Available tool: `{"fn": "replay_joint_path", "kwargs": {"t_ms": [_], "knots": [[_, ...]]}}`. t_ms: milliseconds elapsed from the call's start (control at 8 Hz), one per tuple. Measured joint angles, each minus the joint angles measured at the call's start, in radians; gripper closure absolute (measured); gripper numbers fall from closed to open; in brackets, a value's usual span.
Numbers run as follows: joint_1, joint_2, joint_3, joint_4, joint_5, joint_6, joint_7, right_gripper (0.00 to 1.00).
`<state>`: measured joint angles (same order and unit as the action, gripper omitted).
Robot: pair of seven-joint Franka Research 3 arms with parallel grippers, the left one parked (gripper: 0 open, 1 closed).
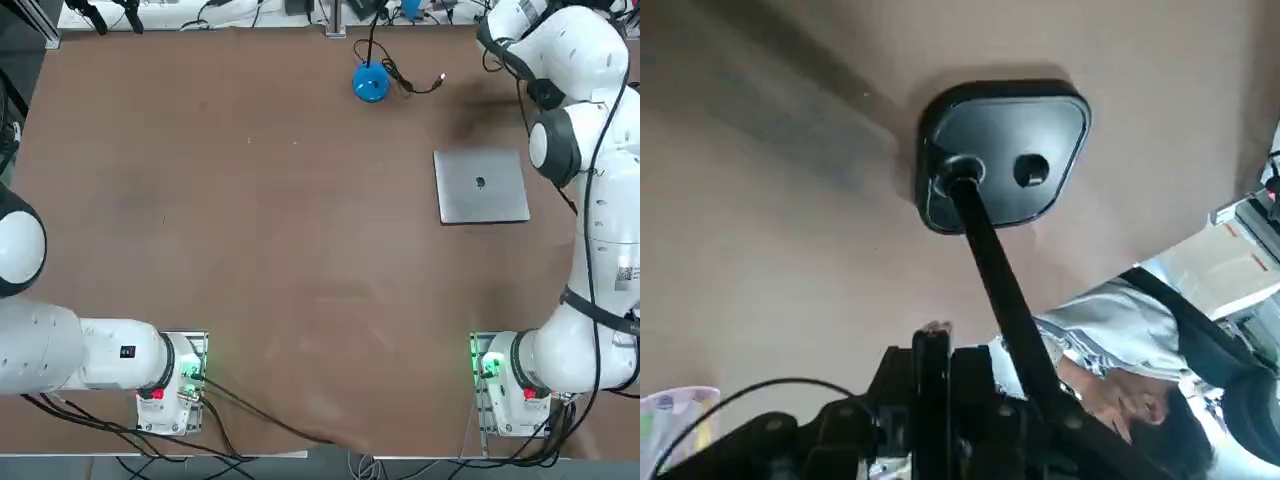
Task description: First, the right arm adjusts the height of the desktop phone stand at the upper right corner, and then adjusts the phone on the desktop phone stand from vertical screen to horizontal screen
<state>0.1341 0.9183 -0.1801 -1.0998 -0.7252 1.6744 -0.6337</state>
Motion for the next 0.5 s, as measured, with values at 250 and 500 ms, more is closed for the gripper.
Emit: {"fn": "replay_joint_path", "kwargs": {"t_ms": [250, 500], "knots": [[-0.010, -0.010, 0.000, 0.005, 0.045, 0.013, 0.000, 0.83], [-0.035, -0.032, 0.000, 0.009, 0.128, 0.026, -0.002, 0.83]]}}
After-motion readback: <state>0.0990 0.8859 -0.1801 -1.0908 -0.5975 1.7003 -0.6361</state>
